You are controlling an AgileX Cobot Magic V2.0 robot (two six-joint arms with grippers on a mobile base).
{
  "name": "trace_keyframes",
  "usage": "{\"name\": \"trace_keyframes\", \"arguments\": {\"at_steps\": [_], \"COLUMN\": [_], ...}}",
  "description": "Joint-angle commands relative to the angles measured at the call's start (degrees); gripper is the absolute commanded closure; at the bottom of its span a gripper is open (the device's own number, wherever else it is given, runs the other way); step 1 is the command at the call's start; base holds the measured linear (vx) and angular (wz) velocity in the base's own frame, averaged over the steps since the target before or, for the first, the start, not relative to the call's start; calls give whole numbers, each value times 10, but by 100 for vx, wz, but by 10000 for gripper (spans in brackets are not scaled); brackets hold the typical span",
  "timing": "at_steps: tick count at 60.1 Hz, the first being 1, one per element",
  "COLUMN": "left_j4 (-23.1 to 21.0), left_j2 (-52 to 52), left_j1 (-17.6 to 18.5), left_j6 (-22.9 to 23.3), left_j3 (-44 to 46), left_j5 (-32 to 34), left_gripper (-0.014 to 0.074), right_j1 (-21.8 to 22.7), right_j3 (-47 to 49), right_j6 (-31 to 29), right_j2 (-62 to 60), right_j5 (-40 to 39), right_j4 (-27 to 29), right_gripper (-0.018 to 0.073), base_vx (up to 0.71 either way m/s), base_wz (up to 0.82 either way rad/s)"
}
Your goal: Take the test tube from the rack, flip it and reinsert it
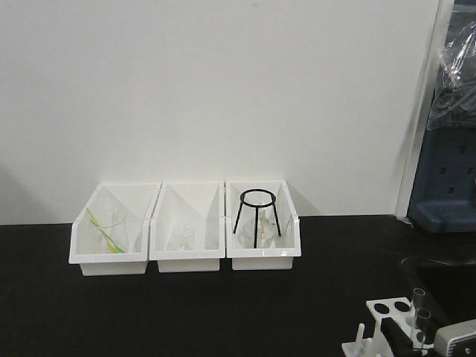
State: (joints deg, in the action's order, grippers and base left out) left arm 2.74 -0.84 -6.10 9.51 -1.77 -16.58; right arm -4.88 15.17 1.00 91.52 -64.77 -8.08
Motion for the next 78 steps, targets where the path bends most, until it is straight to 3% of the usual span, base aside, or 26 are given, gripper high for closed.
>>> {"name": "trace_keyframes", "arguments": {"at_steps": [1,7,30,40,51,61,65,74,78], "left_j4": [-2,-2,-2,-2,-2,-2,-2,-2,-2], "left_j2": [-2,-2,-2,-2,-2,-2,-2,-2,-2], "left_j1": [4,4,4,4,4,4,4,4,4], "left_j6": [0,0,0,0,0,0,0,0,0], "left_j3": [-1,-1,-1,-1,-1,-1,-1,-1,-1], "left_j5": [50,50,50,50,50,50,50,50,50], "left_gripper": [603,603,603,603,603,603,603,603,603], "right_j1": [2,2,2,2,2,2,2,3,3], "right_j3": [12,12,19,89,234,295,301,301,301], "right_j6": [-6,-5,2,20,20,2,-55,-373,-459], "right_j2": [-14,-14,-64,-172,-261,-274,-274,-275,-277], "right_j5": [-96,-96,-74,99,361,440,450,501,528], "right_j4": [1,1,1,-2,-1,-20,-88,-369,-447], "right_gripper": [400,575,571,571,571,569,568,568,568], "base_vx": [0,0,0,0,0,0,0,0,0], "base_wz": [0,0,0,0,0,0,0,0,0]}}
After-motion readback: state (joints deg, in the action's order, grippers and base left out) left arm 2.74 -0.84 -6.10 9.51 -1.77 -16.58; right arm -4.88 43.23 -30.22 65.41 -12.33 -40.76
